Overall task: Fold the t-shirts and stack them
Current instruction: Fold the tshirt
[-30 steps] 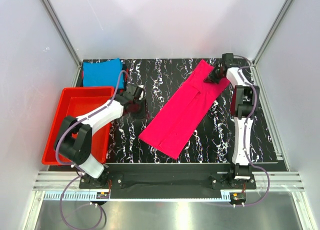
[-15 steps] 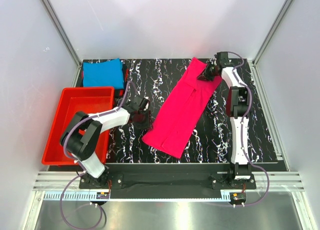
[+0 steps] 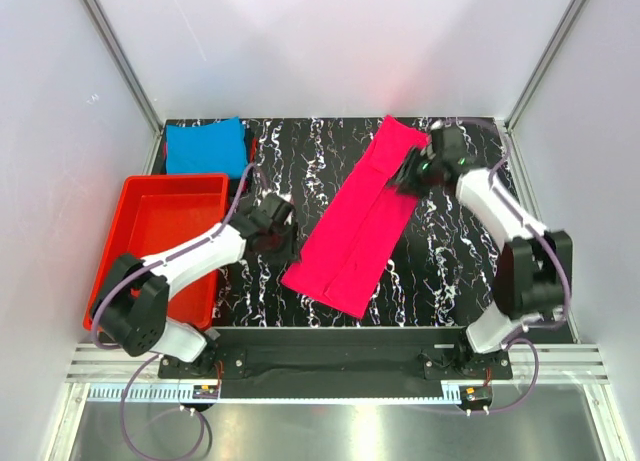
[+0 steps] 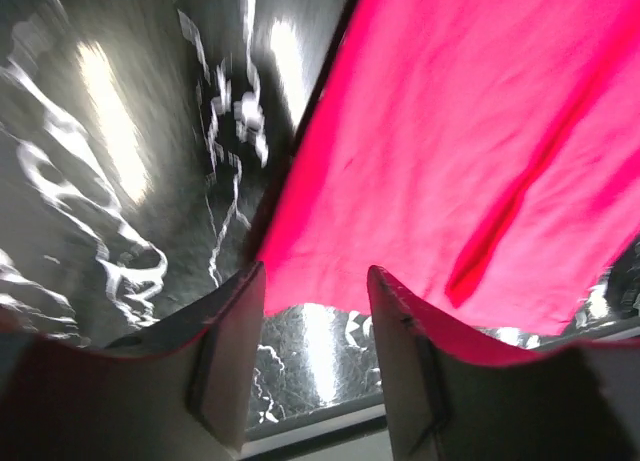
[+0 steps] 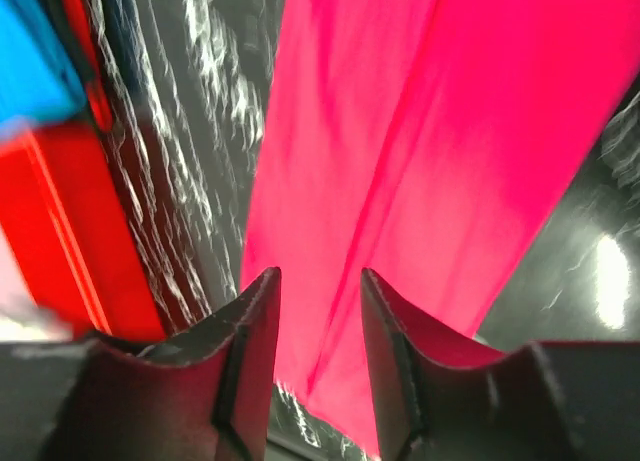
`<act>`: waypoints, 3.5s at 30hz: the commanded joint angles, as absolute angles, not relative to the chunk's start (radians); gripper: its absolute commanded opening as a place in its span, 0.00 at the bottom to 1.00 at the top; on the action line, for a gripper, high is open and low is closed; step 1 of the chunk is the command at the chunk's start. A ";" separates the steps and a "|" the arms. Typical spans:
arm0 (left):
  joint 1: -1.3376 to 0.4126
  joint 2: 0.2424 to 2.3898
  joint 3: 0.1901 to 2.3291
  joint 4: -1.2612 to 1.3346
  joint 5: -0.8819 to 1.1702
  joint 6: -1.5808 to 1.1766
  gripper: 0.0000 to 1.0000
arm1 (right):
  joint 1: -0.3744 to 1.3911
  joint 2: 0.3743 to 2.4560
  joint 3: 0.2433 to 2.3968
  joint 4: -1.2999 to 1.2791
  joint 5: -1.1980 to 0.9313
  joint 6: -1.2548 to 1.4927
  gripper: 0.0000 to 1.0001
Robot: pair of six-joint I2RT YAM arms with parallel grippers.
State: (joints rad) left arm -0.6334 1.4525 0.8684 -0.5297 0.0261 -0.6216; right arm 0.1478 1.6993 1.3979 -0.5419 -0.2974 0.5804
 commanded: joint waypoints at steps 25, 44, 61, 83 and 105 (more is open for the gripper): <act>-0.431 1.522 0.766 -0.348 0.287 -0.485 0.55 | 0.673 1.279 0.693 -0.511 -0.044 1.037 0.56; -0.515 1.477 0.600 -0.241 0.384 -0.555 0.00 | 0.253 1.693 1.406 -0.538 0.075 0.548 0.11; -0.540 1.195 0.391 -0.149 0.391 -0.764 0.00 | 0.182 2.554 2.250 -0.632 -0.162 0.558 0.00; -0.578 1.207 0.394 -0.162 0.322 -0.893 0.30 | 0.267 2.526 2.415 -0.505 -0.384 0.483 0.19; -0.543 1.123 0.472 -0.348 0.281 -0.684 0.46 | 0.552 1.214 0.706 -0.583 -0.144 0.885 0.58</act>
